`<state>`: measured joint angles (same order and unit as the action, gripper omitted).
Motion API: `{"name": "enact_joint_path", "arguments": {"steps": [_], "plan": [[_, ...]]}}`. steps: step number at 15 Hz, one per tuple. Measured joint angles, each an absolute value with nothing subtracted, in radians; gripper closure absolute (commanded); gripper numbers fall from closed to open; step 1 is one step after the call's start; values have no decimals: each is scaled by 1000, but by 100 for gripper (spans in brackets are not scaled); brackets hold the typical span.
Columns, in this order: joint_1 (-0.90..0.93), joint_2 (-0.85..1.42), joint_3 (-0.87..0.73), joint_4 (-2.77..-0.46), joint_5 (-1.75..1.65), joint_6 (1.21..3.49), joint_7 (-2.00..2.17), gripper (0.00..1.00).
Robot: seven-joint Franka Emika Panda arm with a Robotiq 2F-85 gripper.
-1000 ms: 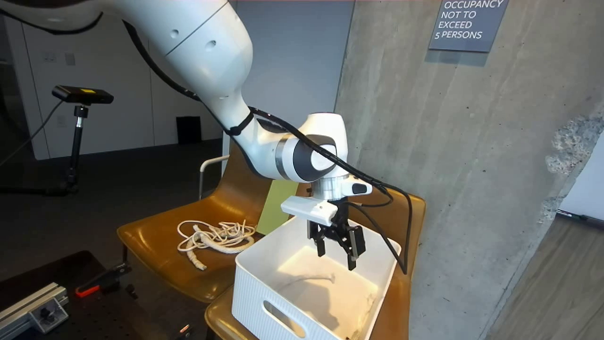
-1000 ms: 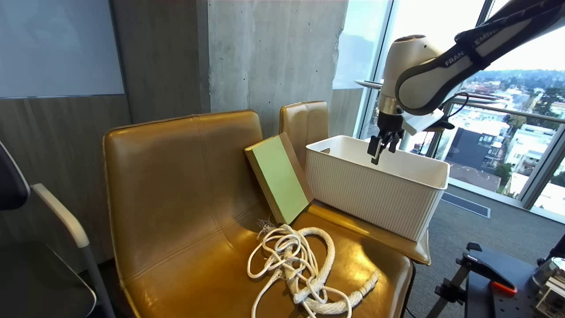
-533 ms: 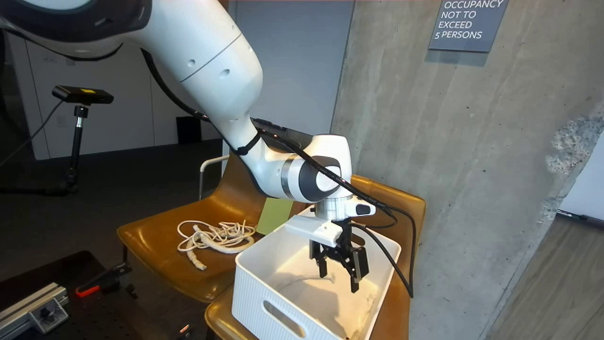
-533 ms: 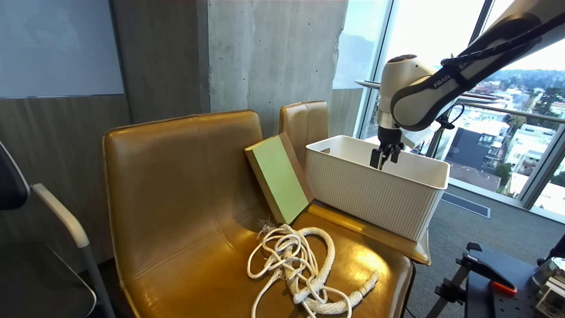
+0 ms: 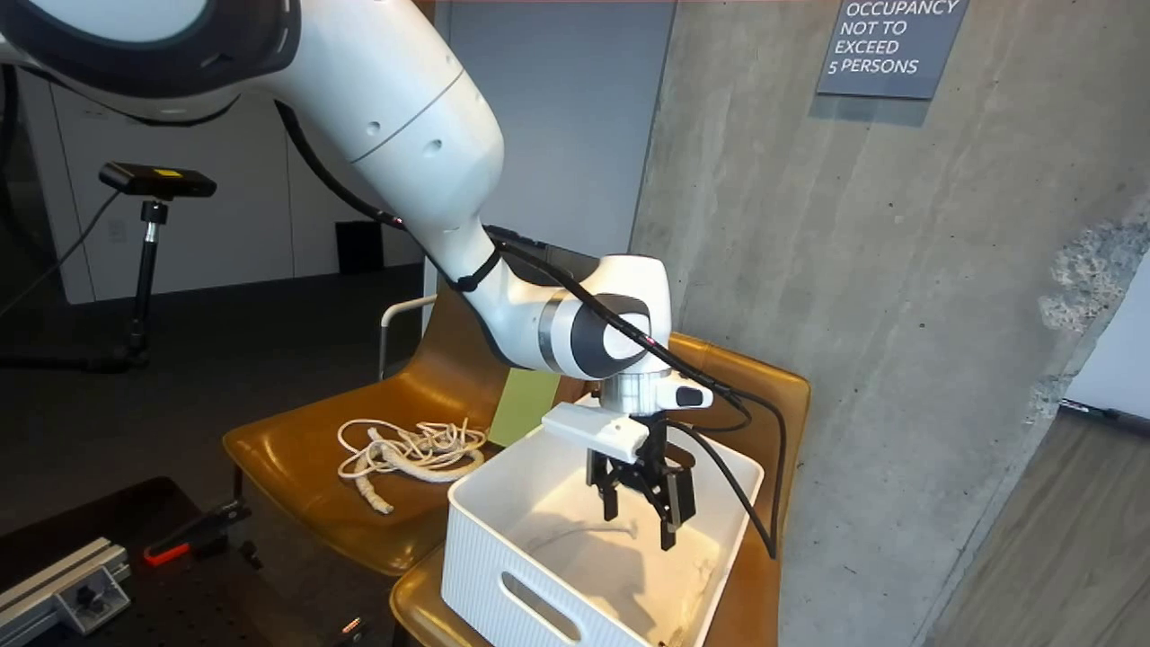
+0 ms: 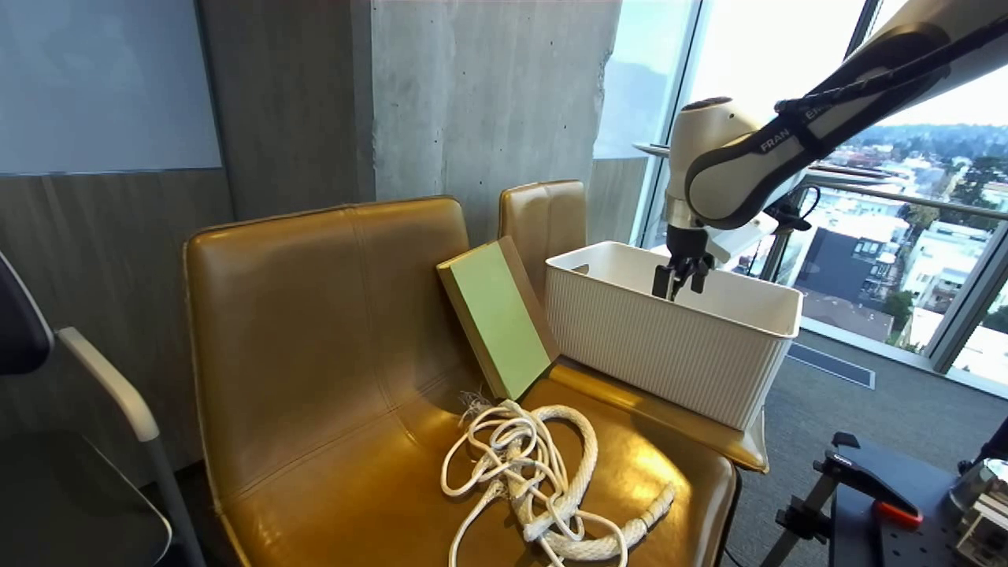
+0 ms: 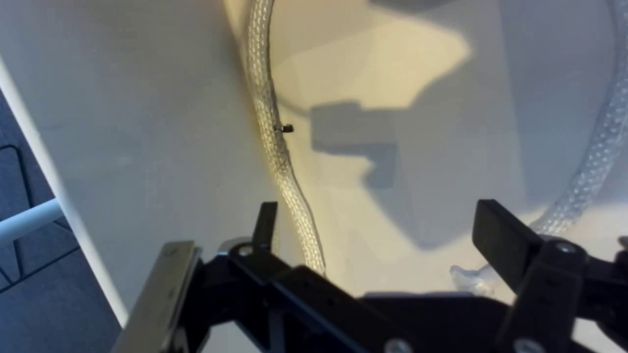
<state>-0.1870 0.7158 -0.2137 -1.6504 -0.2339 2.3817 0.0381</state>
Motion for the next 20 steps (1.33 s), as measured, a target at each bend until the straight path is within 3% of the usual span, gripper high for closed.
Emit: {"name": "enact_joint_path", "arguments": {"steps": [19, 20], "plan": [[-190, 1034, -119, -1209, -53, 2193, 52, 0], [-191, 1042, -119, -1193, -52, 2170, 53, 12]]}}
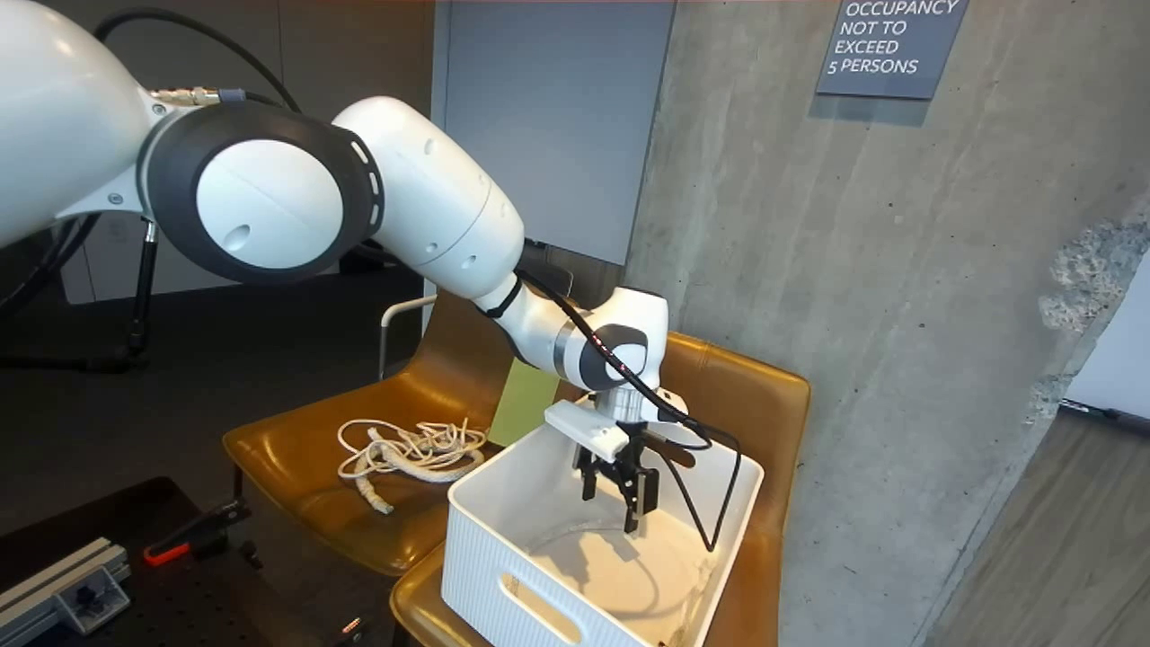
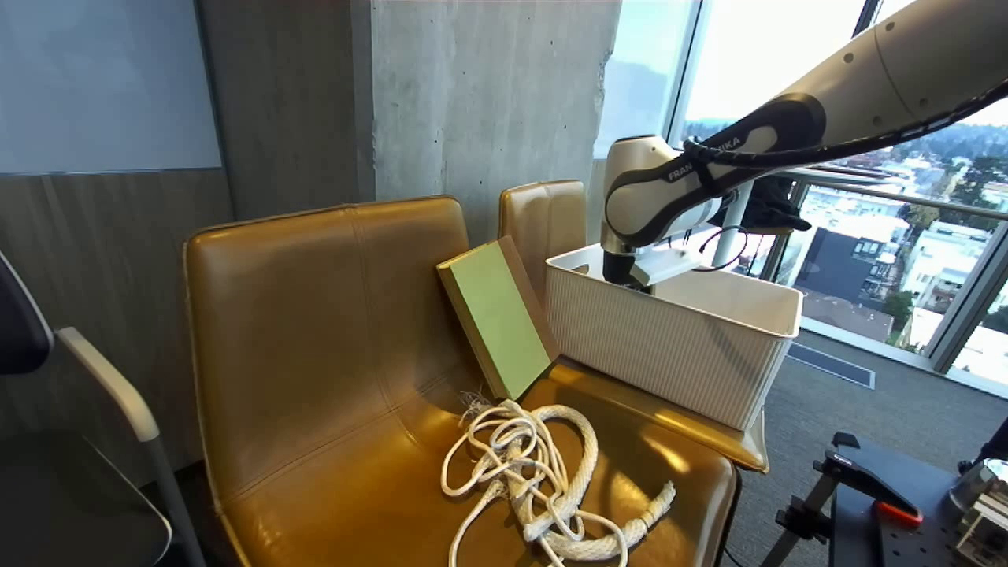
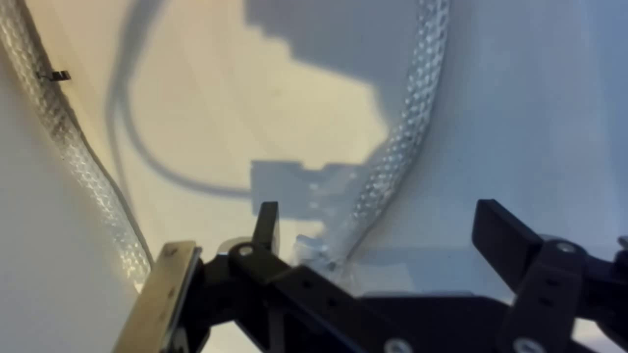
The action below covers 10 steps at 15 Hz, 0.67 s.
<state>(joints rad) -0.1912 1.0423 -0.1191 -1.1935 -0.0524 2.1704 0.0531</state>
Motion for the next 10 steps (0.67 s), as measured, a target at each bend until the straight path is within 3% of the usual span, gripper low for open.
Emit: {"name": "enact_joint_path", "arguments": {"steps": [2, 10], "plan": [[-192, 1061, -119, -1162, -51, 2129, 55, 35], [-214, 1128, -119, -1071, -25, 2026, 58, 94]]}}
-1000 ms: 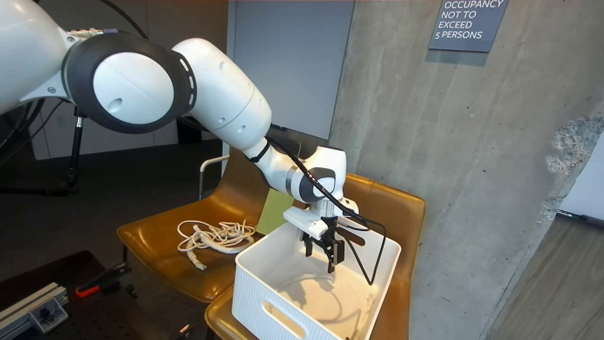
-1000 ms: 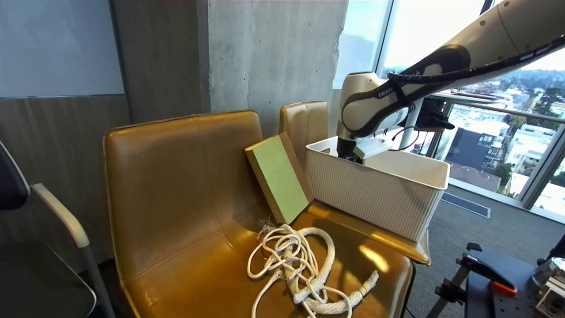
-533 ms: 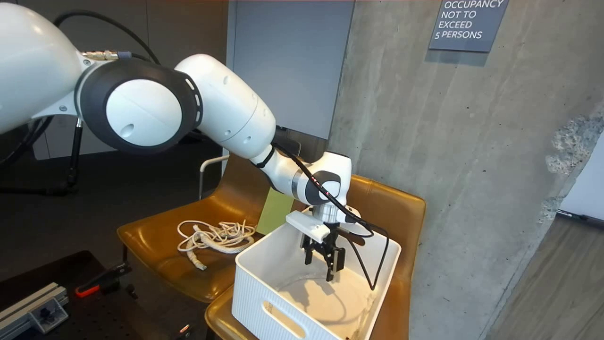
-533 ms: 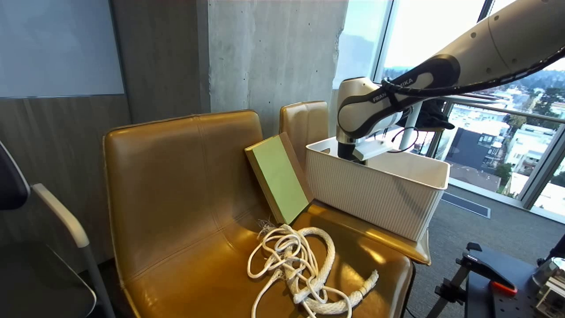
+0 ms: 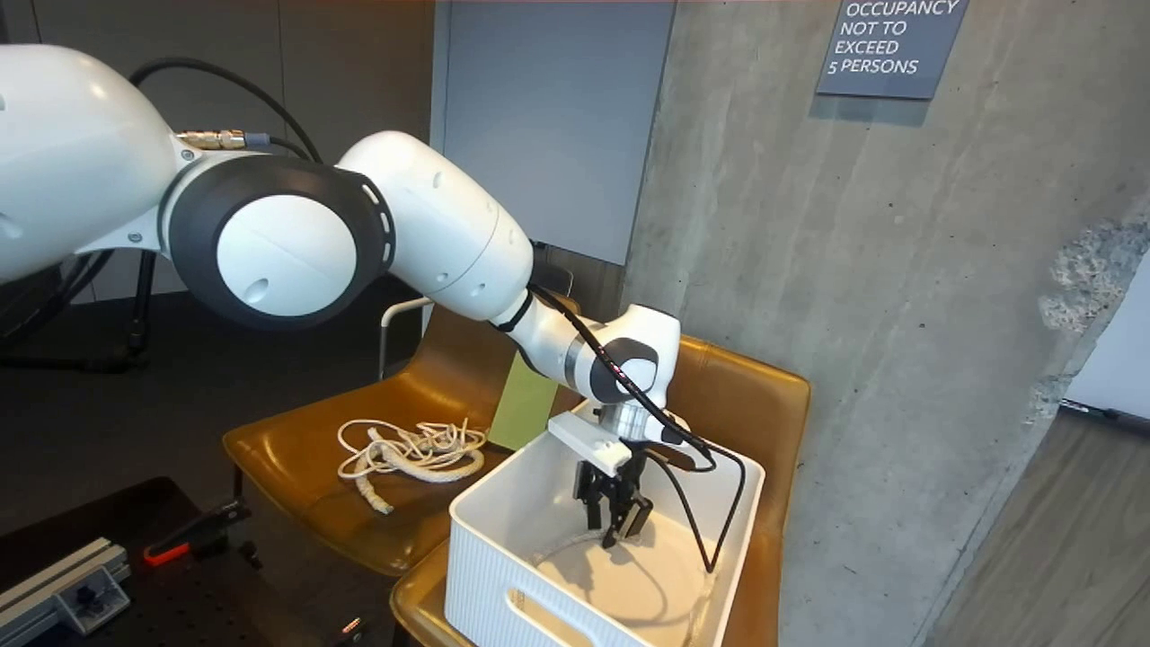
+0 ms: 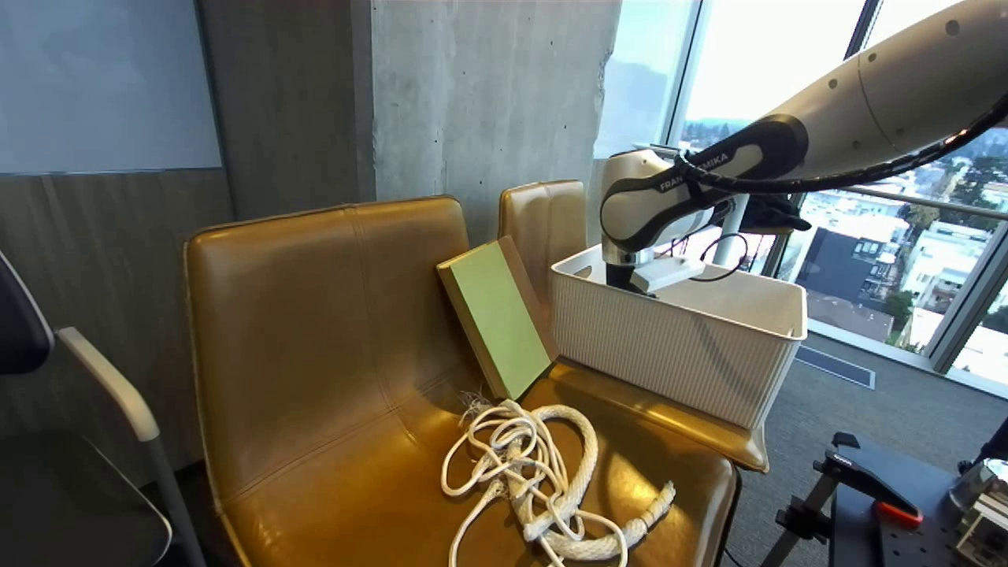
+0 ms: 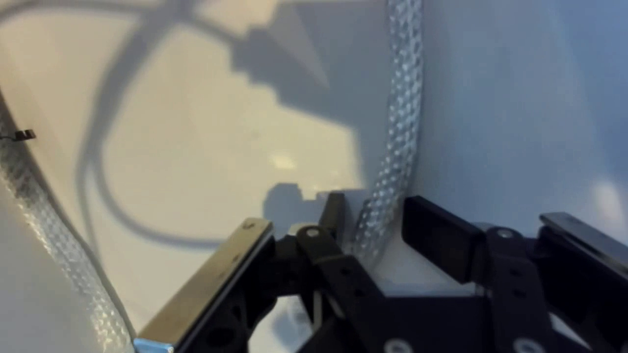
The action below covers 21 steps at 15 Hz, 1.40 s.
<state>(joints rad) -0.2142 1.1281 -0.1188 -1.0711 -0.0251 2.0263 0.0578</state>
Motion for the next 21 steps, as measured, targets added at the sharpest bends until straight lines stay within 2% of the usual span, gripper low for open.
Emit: {"name": "enact_joint_path", "arguments": {"steps": [1, 2, 4, 12, 21], "plan": [[-223, 1132, -119, -1064, -22, 2019, 58, 99], [-230, 1135, -119, -1059, -17, 2016, 58, 100], [-241, 1142, -118, -1047, -7, 2007, 58, 97], [-257, 1147, -119, -973, 2, 1980, 58, 97], [-259, 968, -140, -859, -20, 1825, 33, 97]]}}
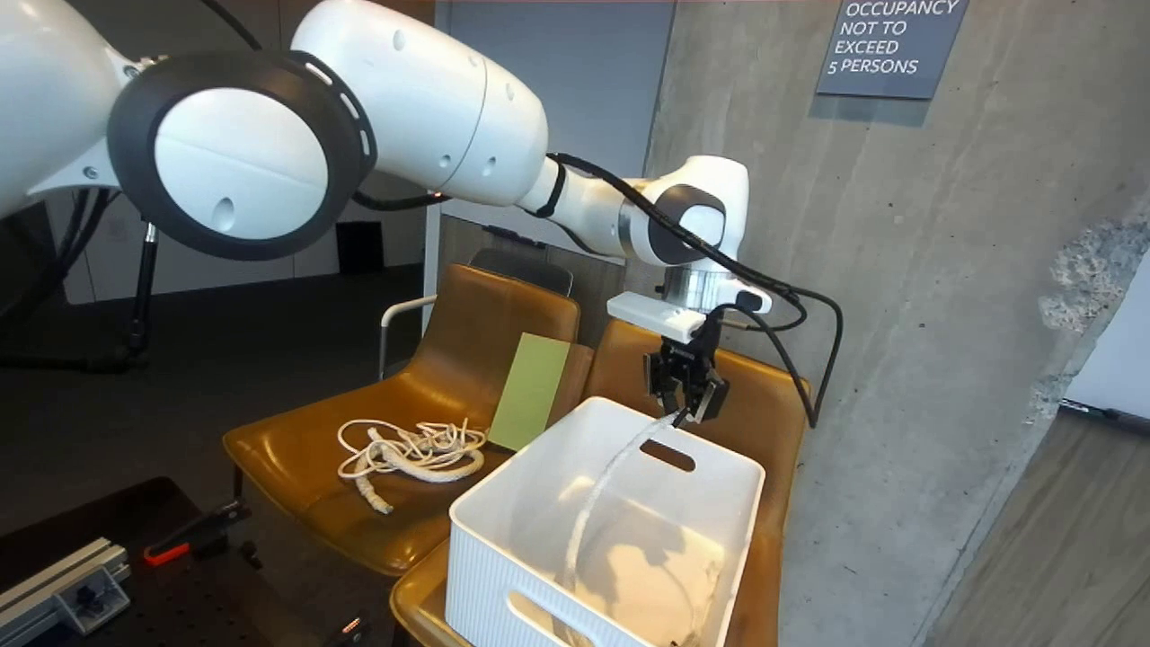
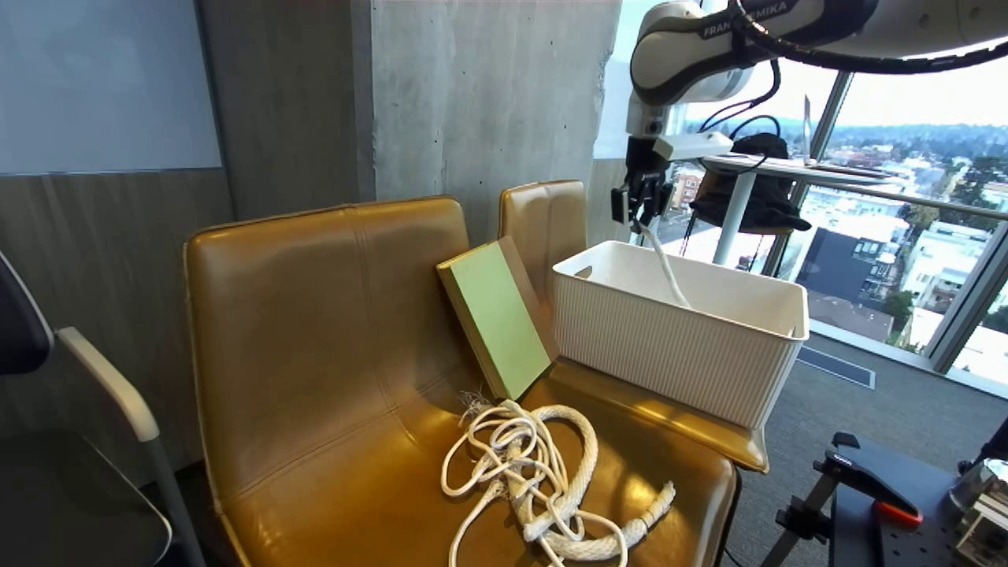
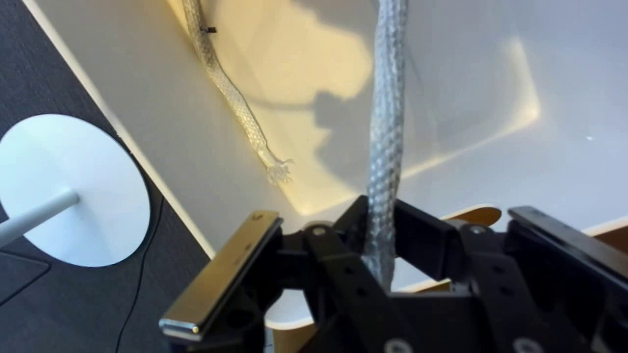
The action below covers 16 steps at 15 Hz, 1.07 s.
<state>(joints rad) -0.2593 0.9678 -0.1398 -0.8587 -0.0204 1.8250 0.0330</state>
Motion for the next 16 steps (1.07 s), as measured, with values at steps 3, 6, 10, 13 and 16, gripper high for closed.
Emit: {"name": "enact_joint_path", "arguments": {"steps": [3, 6, 10, 13, 16], "plan": [[-257, 902, -152, -861, -53, 1784, 14, 97], [-238, 829, -156, -878, -102, 1767, 4, 97], [-148, 714, -156, -908, -181, 1745, 4, 97], [-35, 644, -153, -916, -242, 1715, 7, 97], [92, 599, -149, -913, -308, 1691, 21, 97]]}}
